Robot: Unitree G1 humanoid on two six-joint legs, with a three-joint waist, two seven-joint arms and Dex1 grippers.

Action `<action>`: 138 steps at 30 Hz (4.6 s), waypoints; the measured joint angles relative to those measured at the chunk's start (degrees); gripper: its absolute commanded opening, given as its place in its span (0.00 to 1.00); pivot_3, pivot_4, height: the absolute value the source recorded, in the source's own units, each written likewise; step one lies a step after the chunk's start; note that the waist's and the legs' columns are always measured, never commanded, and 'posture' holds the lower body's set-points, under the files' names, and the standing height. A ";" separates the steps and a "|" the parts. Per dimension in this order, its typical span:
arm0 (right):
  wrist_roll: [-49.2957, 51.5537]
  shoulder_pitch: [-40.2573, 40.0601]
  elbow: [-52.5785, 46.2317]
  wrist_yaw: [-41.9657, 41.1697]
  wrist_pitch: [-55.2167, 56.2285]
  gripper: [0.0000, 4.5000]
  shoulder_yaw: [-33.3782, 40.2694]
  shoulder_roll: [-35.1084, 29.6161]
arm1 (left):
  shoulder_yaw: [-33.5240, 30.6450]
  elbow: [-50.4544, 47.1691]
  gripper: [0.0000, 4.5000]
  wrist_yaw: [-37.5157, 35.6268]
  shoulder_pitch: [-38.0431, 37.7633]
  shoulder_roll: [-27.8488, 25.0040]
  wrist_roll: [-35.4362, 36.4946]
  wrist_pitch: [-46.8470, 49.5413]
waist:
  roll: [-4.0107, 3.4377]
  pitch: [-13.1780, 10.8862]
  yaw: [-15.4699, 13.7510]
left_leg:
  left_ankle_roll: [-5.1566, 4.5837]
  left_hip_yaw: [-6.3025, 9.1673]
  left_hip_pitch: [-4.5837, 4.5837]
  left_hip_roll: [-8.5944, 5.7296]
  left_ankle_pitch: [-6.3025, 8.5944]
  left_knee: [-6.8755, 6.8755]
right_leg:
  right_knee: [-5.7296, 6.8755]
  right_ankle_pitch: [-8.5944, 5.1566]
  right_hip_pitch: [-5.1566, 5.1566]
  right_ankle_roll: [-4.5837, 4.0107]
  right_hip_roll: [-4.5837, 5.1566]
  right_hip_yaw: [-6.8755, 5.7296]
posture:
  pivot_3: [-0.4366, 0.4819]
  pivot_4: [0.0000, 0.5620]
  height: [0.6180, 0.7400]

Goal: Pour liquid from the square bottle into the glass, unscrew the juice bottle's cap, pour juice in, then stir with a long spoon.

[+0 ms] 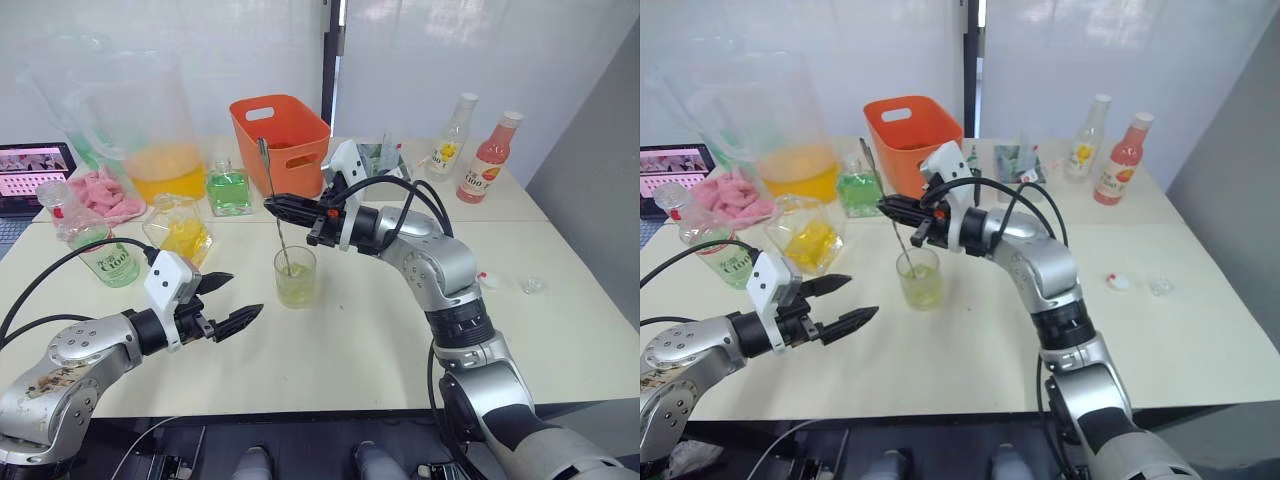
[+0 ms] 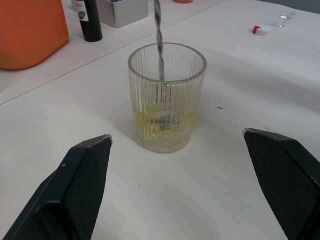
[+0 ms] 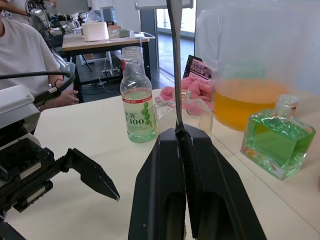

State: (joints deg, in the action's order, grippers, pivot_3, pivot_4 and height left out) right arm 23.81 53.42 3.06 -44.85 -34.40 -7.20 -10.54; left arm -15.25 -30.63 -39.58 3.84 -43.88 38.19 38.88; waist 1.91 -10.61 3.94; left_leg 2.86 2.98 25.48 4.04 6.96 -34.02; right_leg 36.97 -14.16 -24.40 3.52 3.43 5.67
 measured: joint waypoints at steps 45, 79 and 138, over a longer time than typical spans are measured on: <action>4.70 4.04 -6.64 -0.01 -8.95 0.00 2.85 -6.90 | 1.34 4.77 0.99 -2.85 3.57 0.29 -2.31 -3.08 | 0.00 0.00 -0.11 | 0.00 0.00 -0.01 0.01 0.00 0.04 | 0.01 -0.04 -0.02 -0.01 0.00 0.00 | 0.48 0.27 0.99; 6.23 6.27 -3.13 -3.30 -10.90 0.00 3.20 -13.36 | -1.22 4.38 0.99 -3.11 4.32 2.62 4.06 -3.59 | 0.00 0.00 -0.08 | -0.01 0.00 0.00 0.01 -0.01 0.03 | 0.01 -0.05 -0.02 0.00 0.00 0.00 | 0.48 0.27 0.99; -20.59 21.35 58.79 -20.23 -24.16 0.43 -16.88 -21.60 | -4.61 -7.12 1.00 4.70 -8.88 1.03 -0.66 -3.86 | -0.17 -0.11 0.05 | 0.01 -0.11 0.04 -0.02 0.01 0.02 | 0.09 -0.10 -0.15 -0.06 0.02 0.06 | 0.48 0.27 0.99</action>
State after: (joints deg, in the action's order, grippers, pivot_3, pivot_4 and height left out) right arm 3.22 74.77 61.85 -65.08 -58.56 -24.08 -32.14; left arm -19.86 -37.75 -34.88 -5.04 -42.85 37.53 35.01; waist 1.74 -10.72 3.99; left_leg 2.87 2.87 25.51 4.02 6.97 -33.99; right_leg 37.05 -14.27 -24.56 3.46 3.45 5.73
